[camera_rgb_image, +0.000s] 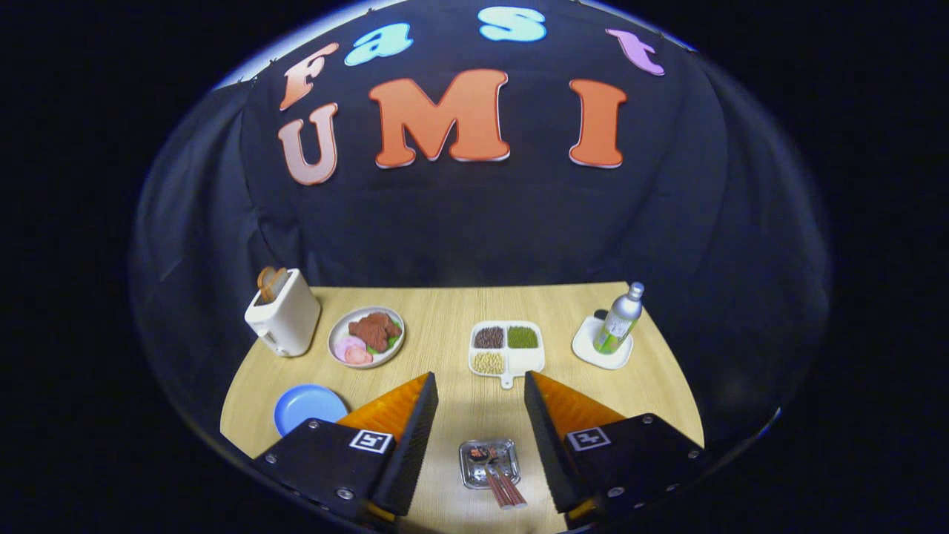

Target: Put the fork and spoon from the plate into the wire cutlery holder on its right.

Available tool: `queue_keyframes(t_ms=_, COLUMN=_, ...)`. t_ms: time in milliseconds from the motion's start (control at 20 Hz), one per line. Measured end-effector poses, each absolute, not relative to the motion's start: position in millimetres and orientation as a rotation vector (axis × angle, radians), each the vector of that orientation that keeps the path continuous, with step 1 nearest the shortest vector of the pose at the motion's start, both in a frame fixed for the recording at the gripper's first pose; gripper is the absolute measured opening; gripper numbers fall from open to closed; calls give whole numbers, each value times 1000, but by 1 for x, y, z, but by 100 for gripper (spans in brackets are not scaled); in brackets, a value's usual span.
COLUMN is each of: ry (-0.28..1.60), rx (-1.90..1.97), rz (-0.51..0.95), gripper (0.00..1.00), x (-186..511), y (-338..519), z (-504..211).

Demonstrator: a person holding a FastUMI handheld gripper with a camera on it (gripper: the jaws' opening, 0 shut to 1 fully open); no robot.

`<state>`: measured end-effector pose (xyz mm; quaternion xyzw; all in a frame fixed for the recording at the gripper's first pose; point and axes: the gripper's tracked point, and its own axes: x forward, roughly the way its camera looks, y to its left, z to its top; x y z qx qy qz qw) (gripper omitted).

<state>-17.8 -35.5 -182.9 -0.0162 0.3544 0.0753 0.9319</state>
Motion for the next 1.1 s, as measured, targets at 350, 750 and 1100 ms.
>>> queue_keyframes(t_ms=350, ry=434, rx=-45, rz=122, gripper=89, x=14, y=-42, z=-99)
queue_keyframes(t_ms=750, ry=250, rx=16, rz=109, gripper=89, x=29, y=-33, z=-47)
queue_keyframes(t_ms=1100, ry=197, rx=34, rz=127, gripper=89, x=33, y=-25, z=-34)
